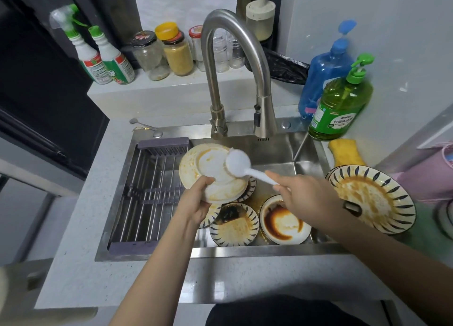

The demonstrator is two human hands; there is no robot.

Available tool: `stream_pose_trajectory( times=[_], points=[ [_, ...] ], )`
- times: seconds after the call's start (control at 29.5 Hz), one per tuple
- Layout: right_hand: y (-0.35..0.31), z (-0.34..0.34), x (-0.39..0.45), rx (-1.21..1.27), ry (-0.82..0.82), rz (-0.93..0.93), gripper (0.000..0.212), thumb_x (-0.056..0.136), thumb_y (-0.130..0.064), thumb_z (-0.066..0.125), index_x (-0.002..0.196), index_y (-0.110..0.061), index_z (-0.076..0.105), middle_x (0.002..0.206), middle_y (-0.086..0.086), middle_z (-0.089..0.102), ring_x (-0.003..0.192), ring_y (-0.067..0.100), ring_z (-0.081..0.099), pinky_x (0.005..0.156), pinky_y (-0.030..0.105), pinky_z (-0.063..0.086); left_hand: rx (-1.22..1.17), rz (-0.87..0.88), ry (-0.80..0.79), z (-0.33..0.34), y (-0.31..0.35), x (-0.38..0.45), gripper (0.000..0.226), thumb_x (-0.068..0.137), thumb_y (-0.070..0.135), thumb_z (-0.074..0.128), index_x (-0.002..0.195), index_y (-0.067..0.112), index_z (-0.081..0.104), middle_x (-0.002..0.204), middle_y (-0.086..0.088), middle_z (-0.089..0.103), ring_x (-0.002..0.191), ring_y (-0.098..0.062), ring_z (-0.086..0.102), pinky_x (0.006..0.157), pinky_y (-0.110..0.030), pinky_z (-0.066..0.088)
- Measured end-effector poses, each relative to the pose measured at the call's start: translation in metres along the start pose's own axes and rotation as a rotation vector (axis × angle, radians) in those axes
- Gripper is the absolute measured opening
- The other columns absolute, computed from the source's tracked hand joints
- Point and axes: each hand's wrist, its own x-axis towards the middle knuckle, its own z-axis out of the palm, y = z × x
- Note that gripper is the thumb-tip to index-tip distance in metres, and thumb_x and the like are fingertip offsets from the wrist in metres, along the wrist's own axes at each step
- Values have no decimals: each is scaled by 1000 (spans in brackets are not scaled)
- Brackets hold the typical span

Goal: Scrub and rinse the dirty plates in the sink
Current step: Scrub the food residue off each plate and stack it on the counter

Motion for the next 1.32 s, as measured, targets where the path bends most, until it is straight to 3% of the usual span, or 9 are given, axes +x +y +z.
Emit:
stream_pose_trajectory(
  times=[0.14, 0.27, 0.44, 0.58, 0.75, 0.88, 1.02, 1.22, 1.32],
  points=[
    [-17, 0, 10, -4, -47, -88, 41, 102, -38, 35, 141, -50, 33, 65, -6, 53, 53, 11, 48, 46, 26, 35, 147, 63, -22, -3, -11, 1, 34, 84, -8, 59, 117, -5, 58, 93, -10, 72, 80, -18, 71, 64, -28, 58],
    [-8, -5, 21, -85, -100, -2, 40, 102, -34, 32, 141, -44, 34, 72, -5, 58, 64, 16, 59, 56, 29, 46, 169, 100, -81, -7, -10, -2, 32, 82, -12, 60, 111, 2, 61, 98, -10, 73, 85, -20, 71, 66, -29, 58],
    [-18, -8, 4, -63, -175, -149, 39, 102, -34, 32, 139, -45, 38, 66, -7, 51, 52, 10, 47, 44, 24, 33, 155, 49, -180, -16, 0, -1, 61, 65, -10, 73, 123, -3, 55, 111, -17, 68, 97, -26, 69, 72, -32, 58],
    [-7, -8, 18, -89, -122, -13, 38, 102, -29, 33, 138, -41, 40, 65, -7, 47, 51, 9, 43, 45, 25, 32, 150, -4, -269, -9, -2, -4, 56, 65, -7, 67, 120, -4, 56, 114, -20, 67, 102, -30, 67, 79, -37, 58],
    [-6, -16, -1, -58, -264, -94, 39, 102, -30, 34, 137, -45, 41, 68, -7, 52, 54, 9, 47, 44, 21, 32, 199, -25, -266, -6, 0, -2, 47, 72, -13, 66, 117, -4, 57, 110, -19, 67, 96, -28, 69, 75, -37, 59],
    [3, -8, 5, -2, -125, 57, 38, 102, -31, 33, 138, -38, 43, 67, -8, 48, 58, 13, 51, 50, 25, 37, 173, -81, -301, 5, -5, -4, 48, 70, -11, 66, 117, -5, 57, 113, -22, 66, 100, -32, 67, 76, -38, 59],
    [12, -9, -8, -44, -249, 28, 33, 102, -28, 33, 128, -32, 52, 77, -6, 55, 68, 12, 56, 56, 25, 42, 185, -95, -249, 12, -8, 0, 55, 70, -12, 66, 123, -9, 52, 113, -23, 65, 104, -34, 64, 70, -36, 59],
    [48, 6, -30, 397, -127, 225, 36, 97, -30, 45, 131, -40, 54, 75, -11, 62, 64, 9, 58, 57, 25, 45, 620, -63, -292, 42, -19, -2, 38, 75, -9, 69, 109, 6, 59, 100, -11, 70, 99, -30, 65, 83, -42, 57],
    [70, 6, -44, 515, 20, 360, 36, 97, -26, 47, 132, -32, 55, 83, -3, 65, 70, 13, 57, 61, 27, 44, 1106, 76, -306, 60, -22, -3, 27, 78, 7, 76, 100, 13, 62, 96, -9, 70, 90, -26, 67, 81, -40, 58]
  ],
)
